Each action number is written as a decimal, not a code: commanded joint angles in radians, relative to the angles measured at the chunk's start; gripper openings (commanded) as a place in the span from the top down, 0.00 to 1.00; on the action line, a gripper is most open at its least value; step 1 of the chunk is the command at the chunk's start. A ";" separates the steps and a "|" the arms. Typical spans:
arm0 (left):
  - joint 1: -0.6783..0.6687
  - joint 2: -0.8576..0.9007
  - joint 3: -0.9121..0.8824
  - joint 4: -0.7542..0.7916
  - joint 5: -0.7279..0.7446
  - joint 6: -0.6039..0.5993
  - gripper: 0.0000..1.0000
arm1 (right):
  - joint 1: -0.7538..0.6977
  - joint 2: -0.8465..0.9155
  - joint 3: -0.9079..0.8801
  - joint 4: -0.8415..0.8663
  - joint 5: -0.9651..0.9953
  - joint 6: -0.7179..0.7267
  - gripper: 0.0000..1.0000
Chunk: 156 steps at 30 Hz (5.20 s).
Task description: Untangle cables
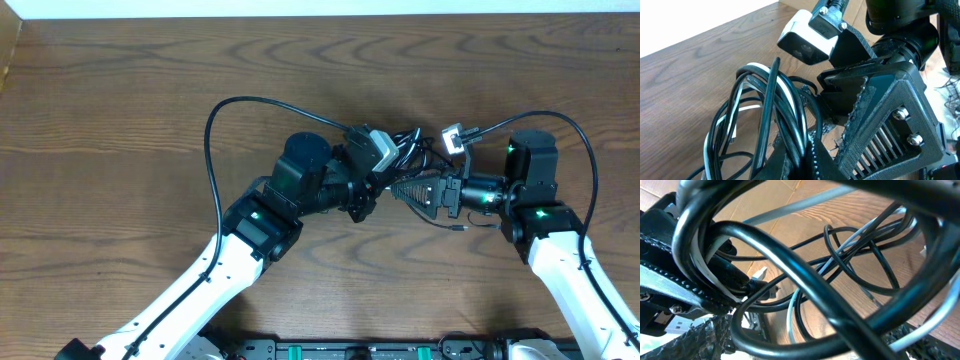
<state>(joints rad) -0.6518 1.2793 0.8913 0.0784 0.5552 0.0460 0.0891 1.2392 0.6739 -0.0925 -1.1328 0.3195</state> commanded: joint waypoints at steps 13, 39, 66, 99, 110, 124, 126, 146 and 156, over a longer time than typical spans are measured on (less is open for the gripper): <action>0.000 -0.013 0.003 0.006 -0.002 -0.131 0.92 | 0.006 0.001 0.000 0.164 -0.074 0.226 0.07; 0.056 -0.013 0.003 0.005 0.039 -0.137 0.92 | -0.062 0.001 0.000 0.234 -0.056 0.251 0.08; 0.079 -0.013 0.003 -0.100 -0.147 -0.121 0.92 | -0.062 0.001 0.000 0.487 -0.200 0.599 0.11; 0.062 -0.013 0.003 0.018 0.093 -0.084 0.92 | -0.061 0.001 0.000 0.471 -0.107 0.569 0.17; 0.022 -0.010 0.003 0.009 0.092 -0.023 0.92 | -0.061 0.001 0.000 0.482 -0.107 0.562 0.22; -0.016 -0.010 0.003 0.048 0.150 -0.019 0.92 | -0.061 0.001 0.000 0.481 -0.047 0.528 0.44; -0.016 -0.010 0.003 0.051 0.164 -0.019 0.92 | -0.061 0.001 0.000 0.481 -0.047 0.517 0.44; -0.016 -0.010 0.003 0.051 0.170 -0.016 0.92 | 0.027 0.001 0.000 0.571 -0.051 0.516 0.60; -0.015 -0.010 0.003 0.042 0.100 -0.016 0.91 | 0.027 0.001 0.000 0.571 -0.055 0.517 0.99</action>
<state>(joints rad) -0.6613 1.2850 0.8845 0.1055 0.6662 0.0086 0.1139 1.2381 0.6735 0.4835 -1.2011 0.8623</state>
